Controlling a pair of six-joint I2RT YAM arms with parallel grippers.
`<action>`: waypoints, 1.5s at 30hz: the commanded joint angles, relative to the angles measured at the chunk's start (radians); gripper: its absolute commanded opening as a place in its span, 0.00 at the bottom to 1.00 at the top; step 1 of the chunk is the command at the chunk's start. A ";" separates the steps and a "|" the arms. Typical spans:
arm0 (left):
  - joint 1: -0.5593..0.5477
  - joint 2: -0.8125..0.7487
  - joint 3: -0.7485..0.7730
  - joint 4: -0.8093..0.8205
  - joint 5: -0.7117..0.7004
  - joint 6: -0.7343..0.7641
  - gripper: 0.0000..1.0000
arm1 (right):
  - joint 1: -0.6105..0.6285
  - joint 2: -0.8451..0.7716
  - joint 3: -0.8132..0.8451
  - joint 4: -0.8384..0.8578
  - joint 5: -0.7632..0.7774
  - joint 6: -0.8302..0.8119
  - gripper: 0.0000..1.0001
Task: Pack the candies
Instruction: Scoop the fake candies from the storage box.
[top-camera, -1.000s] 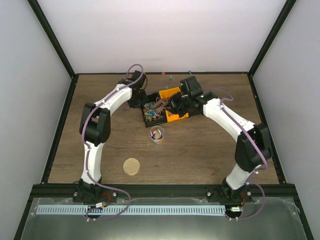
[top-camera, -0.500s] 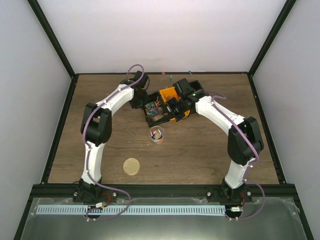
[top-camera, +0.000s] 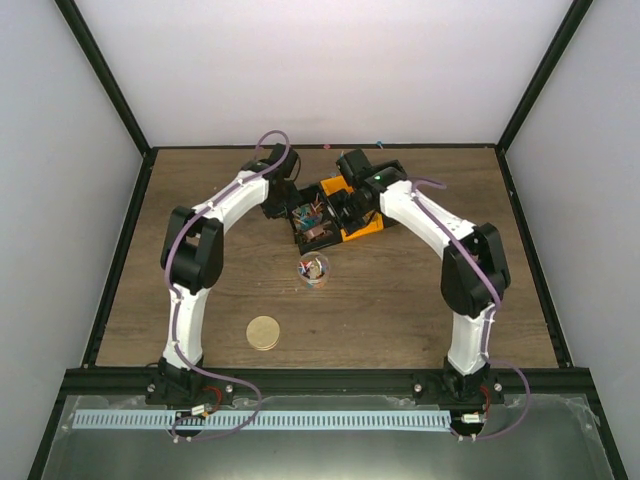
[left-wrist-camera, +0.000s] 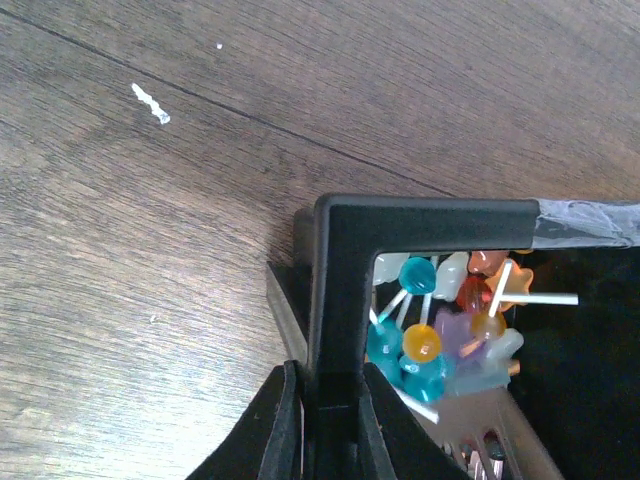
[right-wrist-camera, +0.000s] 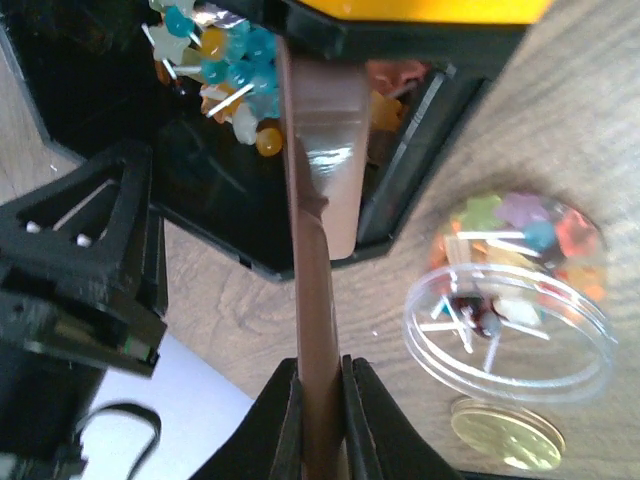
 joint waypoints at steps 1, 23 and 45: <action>-0.012 0.025 -0.045 -0.008 0.102 0.017 0.04 | 0.002 0.127 0.010 -0.072 0.047 0.010 0.01; -0.020 0.026 0.008 -0.023 0.095 0.079 0.04 | -0.015 -0.114 -0.738 1.111 -0.215 -0.239 0.01; -0.005 0.019 0.015 -0.021 0.102 0.066 0.04 | -0.030 -0.228 -0.896 1.439 -0.262 -0.134 0.01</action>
